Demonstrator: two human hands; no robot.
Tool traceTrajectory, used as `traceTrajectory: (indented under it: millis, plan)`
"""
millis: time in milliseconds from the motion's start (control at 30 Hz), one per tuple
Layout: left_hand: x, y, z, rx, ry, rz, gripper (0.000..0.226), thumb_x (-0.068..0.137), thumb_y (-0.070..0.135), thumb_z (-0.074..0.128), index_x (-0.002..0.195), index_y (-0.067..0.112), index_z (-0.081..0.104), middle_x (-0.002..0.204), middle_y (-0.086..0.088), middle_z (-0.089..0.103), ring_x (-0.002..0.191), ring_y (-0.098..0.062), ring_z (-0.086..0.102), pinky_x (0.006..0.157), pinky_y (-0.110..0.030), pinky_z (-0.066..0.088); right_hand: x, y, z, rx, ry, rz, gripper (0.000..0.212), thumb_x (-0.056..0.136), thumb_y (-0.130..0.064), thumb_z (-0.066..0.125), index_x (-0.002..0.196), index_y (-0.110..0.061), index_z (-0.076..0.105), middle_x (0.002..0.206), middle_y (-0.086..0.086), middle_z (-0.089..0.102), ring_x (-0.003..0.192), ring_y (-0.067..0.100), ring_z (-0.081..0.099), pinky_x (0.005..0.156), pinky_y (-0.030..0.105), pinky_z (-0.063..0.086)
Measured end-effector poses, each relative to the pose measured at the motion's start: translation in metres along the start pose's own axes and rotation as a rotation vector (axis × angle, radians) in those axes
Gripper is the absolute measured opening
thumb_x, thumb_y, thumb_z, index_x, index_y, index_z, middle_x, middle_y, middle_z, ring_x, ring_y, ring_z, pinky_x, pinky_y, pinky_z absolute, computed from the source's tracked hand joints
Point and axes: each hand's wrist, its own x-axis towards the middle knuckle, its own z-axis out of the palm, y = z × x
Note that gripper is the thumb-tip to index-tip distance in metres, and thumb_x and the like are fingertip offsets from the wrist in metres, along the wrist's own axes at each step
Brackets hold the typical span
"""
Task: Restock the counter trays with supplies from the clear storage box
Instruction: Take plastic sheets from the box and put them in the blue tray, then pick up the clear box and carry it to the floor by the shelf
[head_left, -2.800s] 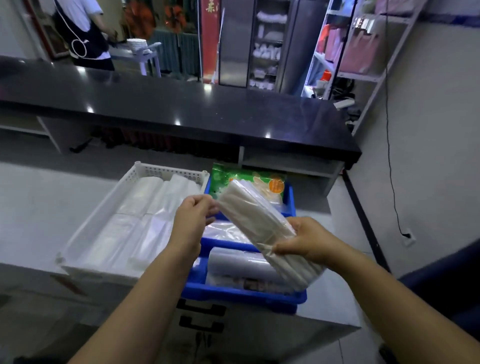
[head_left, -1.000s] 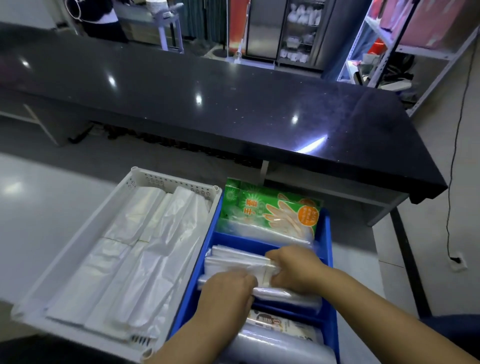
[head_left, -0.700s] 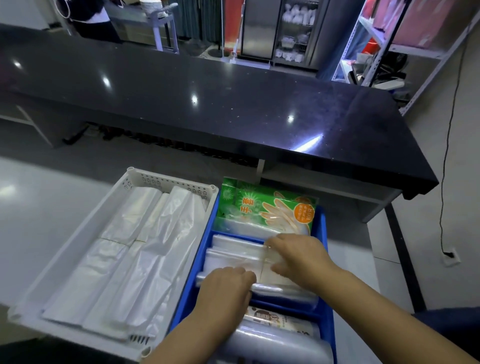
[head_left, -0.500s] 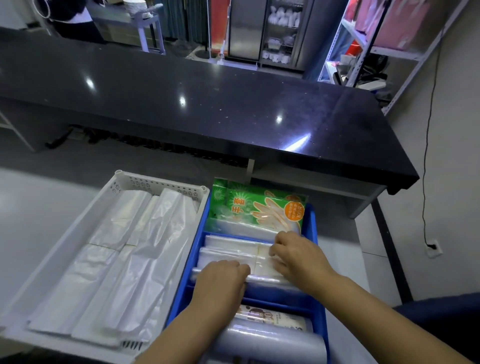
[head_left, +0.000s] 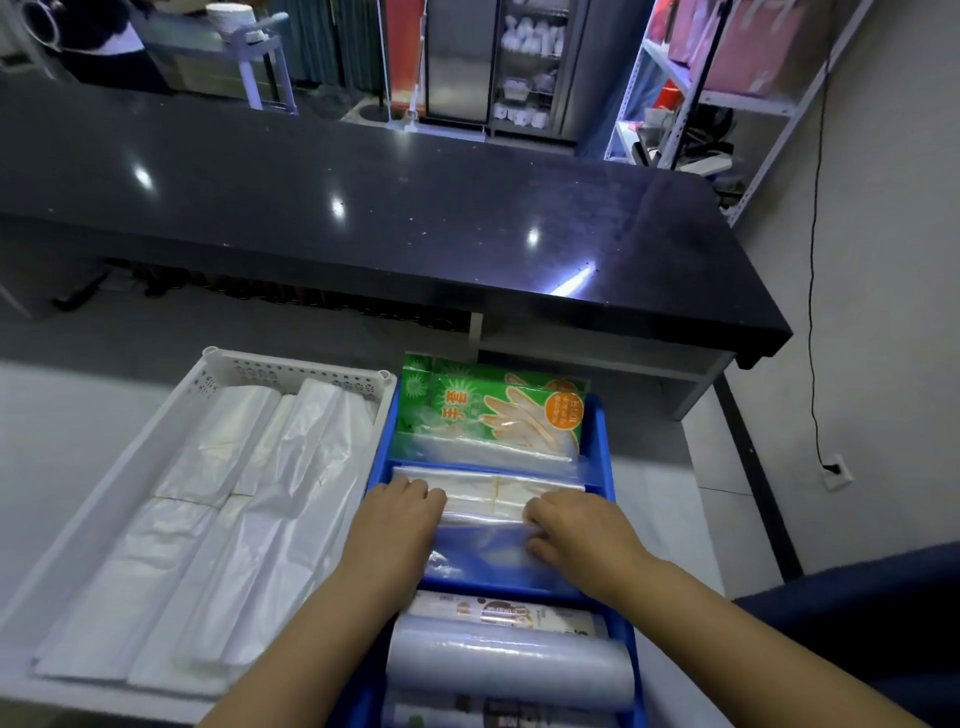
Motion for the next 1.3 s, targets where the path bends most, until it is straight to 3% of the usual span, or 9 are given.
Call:
traceTrajectory:
  millis: [100, 233, 300, 367, 433, 633, 800, 1067, 1300]
  plan:
    - [0.001, 0.001, 0.003, 0.03, 0.025, 0.005, 0.044, 0.017, 0.003, 0.077, 0.05, 0.018, 0.052, 0.048, 0.0, 0.053, 0.046, -0.021, 0.054, 0.041, -0.022, 0.036, 0.001, -0.002, -0.001, -0.059, 0.027, -0.014, 0.012, 0.084, -0.027, 0.05, 0.087, -0.018, 0.055, 0.094, 0.002, 0.065, 0.084, 0.024, 0.057, 0.06, 0.03, 0.036]
    - [0.0, 0.004, 0.005, -0.005, 0.081, -0.055, 0.043, 0.025, -0.003, 0.075, 0.057, 0.016, 0.052, 0.057, -0.001, 0.052, 0.05, -0.023, 0.05, 0.044, -0.026, 0.032, -0.006, -0.001, -0.005, -0.102, 0.175, -0.116, 0.012, 0.076, -0.02, 0.06, 0.086, -0.015, 0.063, 0.087, 0.003, 0.066, 0.079, 0.024, 0.058, 0.06, 0.035, 0.047]
    - [-0.003, 0.008, 0.006, -0.004, 0.065, -0.087, 0.042, 0.03, 0.001, 0.078, 0.057, 0.018, 0.051, 0.056, 0.001, 0.052, 0.05, -0.022, 0.05, 0.044, -0.026, 0.024, -0.008, 0.0, -0.006, -0.075, 0.151, -0.129, 0.013, 0.078, -0.02, 0.06, 0.089, -0.015, 0.062, 0.092, 0.002, 0.065, 0.083, 0.024, 0.057, 0.064, 0.035, 0.048]
    - [-0.007, 0.012, 0.01, -0.038, 0.026, -0.119, 0.029, 0.052, 0.007, 0.076, 0.07, 0.018, 0.056, 0.069, 0.0, 0.058, 0.065, -0.023, 0.057, 0.049, -0.029, 0.03, -0.009, 0.002, -0.004, -0.032, 0.081, -0.099, 0.016, 0.082, -0.024, 0.057, 0.097, -0.016, 0.058, 0.102, 0.001, 0.061, 0.09, 0.023, 0.054, 0.069, 0.036, 0.046]
    - [-0.01, 0.011, 0.01, -0.089, 0.005, -0.188, 0.016, 0.077, 0.009, 0.058, 0.091, 0.018, 0.057, 0.093, -0.003, 0.059, 0.089, -0.026, 0.055, 0.063, -0.034, 0.035, -0.007, 0.006, -0.004, -0.035, 0.069, -0.098, 0.017, 0.083, -0.025, 0.057, 0.097, -0.017, 0.055, 0.105, 0.0, 0.059, 0.092, 0.023, 0.053, 0.07, 0.037, 0.046]
    - [-0.042, 0.011, -0.011, -0.289, 0.086, -0.373, 0.026, 0.088, 0.018, 0.05, 0.11, 0.02, 0.061, 0.111, -0.002, 0.062, 0.103, -0.024, 0.055, 0.08, -0.033, 0.041, 0.008, 0.004, -0.005, 0.046, 0.16, -0.22, 0.022, 0.085, -0.036, 0.058, 0.099, -0.019, 0.06, 0.103, -0.001, 0.06, 0.092, 0.021, 0.054, 0.07, 0.033, 0.044]
    - [-0.087, 0.009, -0.021, -0.302, 0.17, -0.546, 0.021, 0.09, 0.03, 0.049, 0.107, 0.027, 0.061, 0.107, 0.005, 0.063, 0.1, -0.018, 0.055, 0.076, -0.029, 0.04, 0.02, -0.037, -0.014, 0.07, 0.198, -0.408, 0.018, 0.087, -0.027, 0.056, 0.098, -0.016, 0.063, 0.098, 0.005, 0.065, 0.092, 0.028, 0.058, 0.072, 0.039, 0.046]
    - [-0.179, -0.014, -0.043, -0.221, 0.294, -0.708, 0.015, 0.088, 0.032, 0.051, 0.096, 0.026, 0.062, 0.093, 0.008, 0.067, 0.088, -0.017, 0.059, 0.071, -0.031, 0.045, 0.003, -0.145, -0.024, 0.044, 0.149, -0.675, 0.019, 0.089, -0.033, 0.047, 0.099, -0.021, 0.059, 0.095, 0.0, 0.065, 0.091, 0.026, 0.058, 0.069, 0.034, 0.044]
    - [-0.322, -0.045, -0.057, -0.143, 0.377, -0.866, 0.007, 0.074, 0.023, 0.073, 0.078, 0.019, 0.068, 0.076, -0.001, 0.071, 0.071, -0.024, 0.066, 0.058, -0.033, 0.05, -0.018, -0.272, 0.004, -0.055, 0.115, -0.76, 0.022, 0.09, -0.032, 0.043, 0.093, -0.019, 0.059, 0.088, 0.0, 0.065, 0.083, 0.025, 0.059, 0.062, 0.032, 0.046]
